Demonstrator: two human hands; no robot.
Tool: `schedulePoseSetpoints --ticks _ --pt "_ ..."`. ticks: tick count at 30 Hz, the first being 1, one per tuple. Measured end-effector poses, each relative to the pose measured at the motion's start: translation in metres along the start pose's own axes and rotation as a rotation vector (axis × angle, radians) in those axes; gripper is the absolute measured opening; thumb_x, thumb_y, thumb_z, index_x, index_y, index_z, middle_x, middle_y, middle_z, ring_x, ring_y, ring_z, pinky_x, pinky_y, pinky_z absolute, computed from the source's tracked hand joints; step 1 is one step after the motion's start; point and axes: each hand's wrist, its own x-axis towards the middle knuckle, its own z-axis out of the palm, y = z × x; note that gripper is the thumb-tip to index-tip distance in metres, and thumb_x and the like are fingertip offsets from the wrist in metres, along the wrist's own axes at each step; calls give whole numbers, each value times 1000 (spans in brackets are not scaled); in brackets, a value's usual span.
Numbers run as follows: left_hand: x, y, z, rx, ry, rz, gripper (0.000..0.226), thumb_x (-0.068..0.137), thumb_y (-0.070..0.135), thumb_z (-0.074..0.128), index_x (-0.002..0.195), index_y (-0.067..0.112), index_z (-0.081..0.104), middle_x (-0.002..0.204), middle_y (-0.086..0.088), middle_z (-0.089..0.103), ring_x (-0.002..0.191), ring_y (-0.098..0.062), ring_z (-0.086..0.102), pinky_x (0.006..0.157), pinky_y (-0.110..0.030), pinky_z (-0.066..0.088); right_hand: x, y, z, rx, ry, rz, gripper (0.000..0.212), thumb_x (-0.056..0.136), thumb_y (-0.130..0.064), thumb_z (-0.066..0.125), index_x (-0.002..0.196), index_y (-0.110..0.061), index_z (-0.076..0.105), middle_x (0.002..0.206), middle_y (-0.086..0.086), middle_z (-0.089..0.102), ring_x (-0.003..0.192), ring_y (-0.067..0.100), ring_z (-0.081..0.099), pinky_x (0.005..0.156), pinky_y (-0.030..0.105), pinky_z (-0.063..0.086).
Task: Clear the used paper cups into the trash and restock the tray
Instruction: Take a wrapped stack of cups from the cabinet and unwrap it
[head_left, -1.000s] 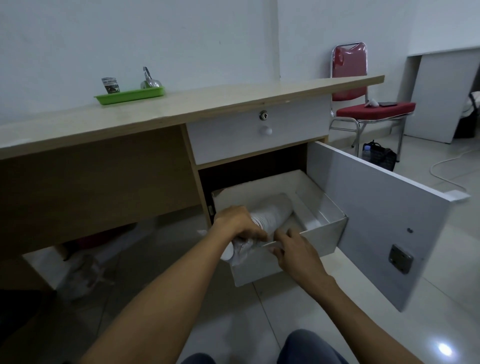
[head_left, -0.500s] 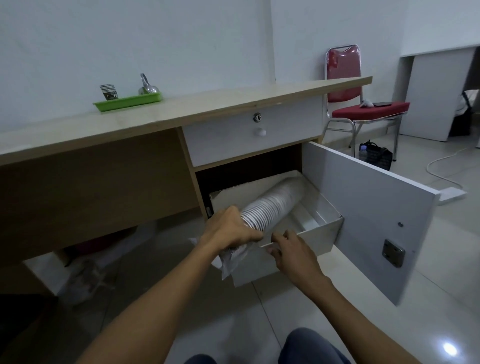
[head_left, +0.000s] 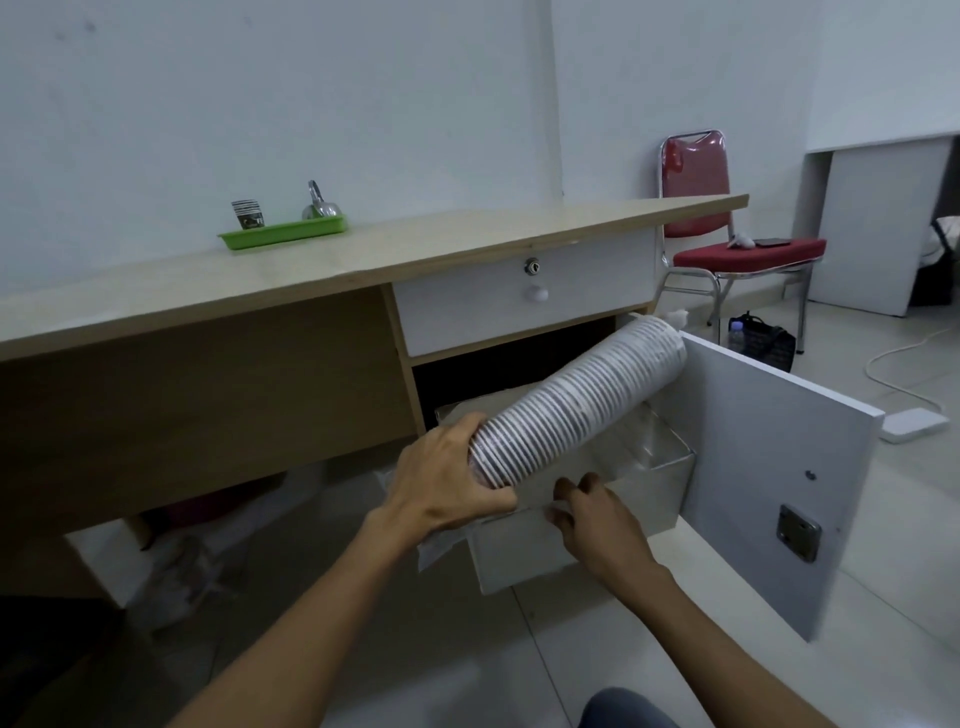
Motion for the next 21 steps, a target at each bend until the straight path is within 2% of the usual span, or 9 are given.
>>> schedulePoseSetpoints --ticks 3,6,10,12,15,17,21 --pt "-3 -2 -5 -86 57 61 80 56 62 62 127 29 46 103 12 58 86 -7 56 65 -17 44 4 0 0 -5 -2 -7 30 95 -33 47 118 -14 50 110 13 50 97 31 57 74 36 52" --pt "-4 1 -8 -184 143 93 82 57 56 69 130 27 45 105 14 56 87 -5 57 66 -13 44 6 0 1 3 38 -23 29 94 -32 50 116 -13 53 107 13 52 93 32 58 72 37 52" --pt "0 7 -13 -327 254 112 82 60 51 75 130 22 45 106 9 57 88 -5 62 66 -22 56 9 -1 2 37 80 -47 26 92 -31 55 110 -12 56 100 13 54 82 31 58 65 38 52" --pt "3 11 -16 -382 319 118 80 61 48 77 129 17 46 106 6 59 88 -6 64 65 -23 57 11 -1 0 9 73 -48 26 93 -34 51 112 -16 53 101 10 52 83 27 56 67 37 51" --pt "8 17 -23 -454 403 112 77 62 44 78 125 10 50 102 7 60 87 -4 64 65 -16 55 16 -3 -2 -11 57 -34 25 95 -35 48 114 -19 51 104 7 51 86 23 54 70 35 51" --pt "10 22 -28 -500 447 102 73 63 42 78 121 9 50 100 12 58 86 -2 64 65 -13 53 19 -5 -4 -10 43 -16 23 95 -34 47 114 -21 50 107 5 50 89 22 54 71 32 49" --pt "16 28 -36 -565 536 81 65 64 41 75 116 8 51 98 9 57 86 -1 63 65 -11 52 24 -7 -6 -16 42 -26 22 96 -33 46 115 -22 49 111 3 49 93 19 53 71 25 42"
